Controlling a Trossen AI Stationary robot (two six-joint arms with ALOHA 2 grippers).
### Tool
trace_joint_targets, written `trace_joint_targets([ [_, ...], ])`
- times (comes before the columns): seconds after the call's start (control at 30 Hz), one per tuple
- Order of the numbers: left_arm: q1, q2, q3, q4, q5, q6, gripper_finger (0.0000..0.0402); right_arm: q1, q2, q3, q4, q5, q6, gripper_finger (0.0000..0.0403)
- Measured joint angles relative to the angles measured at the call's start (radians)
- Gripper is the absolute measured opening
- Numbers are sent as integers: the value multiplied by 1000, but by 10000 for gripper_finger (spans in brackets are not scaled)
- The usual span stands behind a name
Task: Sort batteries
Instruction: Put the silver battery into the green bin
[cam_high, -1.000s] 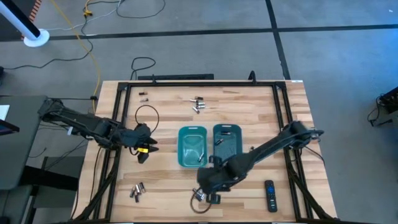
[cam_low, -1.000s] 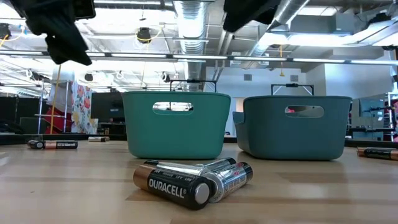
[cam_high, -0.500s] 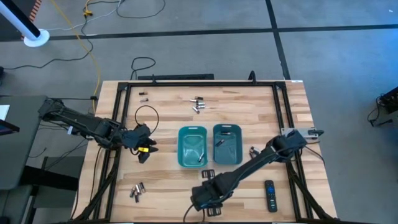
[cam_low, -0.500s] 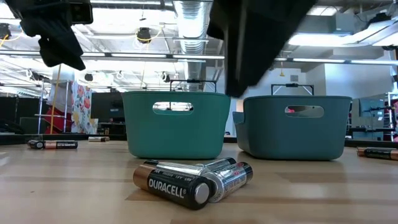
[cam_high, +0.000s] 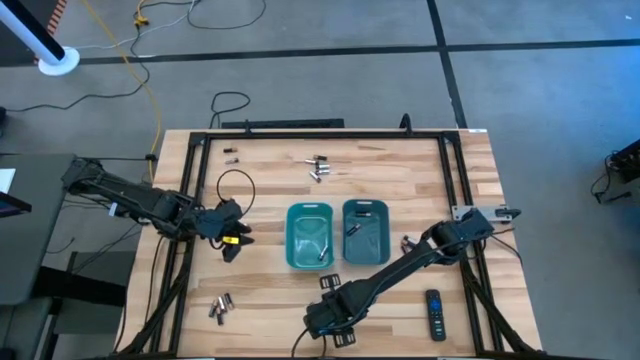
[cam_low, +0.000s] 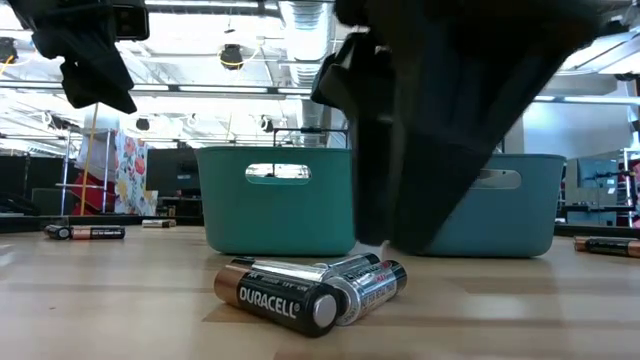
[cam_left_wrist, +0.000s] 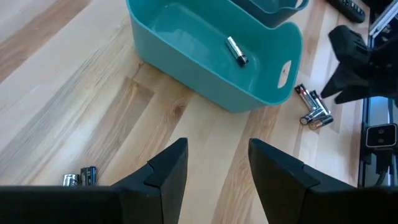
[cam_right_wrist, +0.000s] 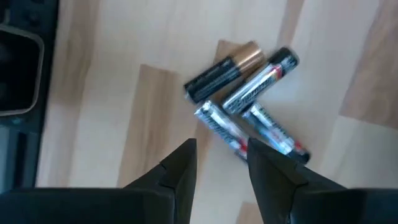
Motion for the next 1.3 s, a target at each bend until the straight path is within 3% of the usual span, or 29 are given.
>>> trace_joint_targets([
  [1.0,-5,0,0,-1,27,-7,166,-22,-1,-81,121,-38,-63,140],
  [1.3,-5,0,1,-2,27,-7,166,-2,-12,-182,220,-45,69,126],
])
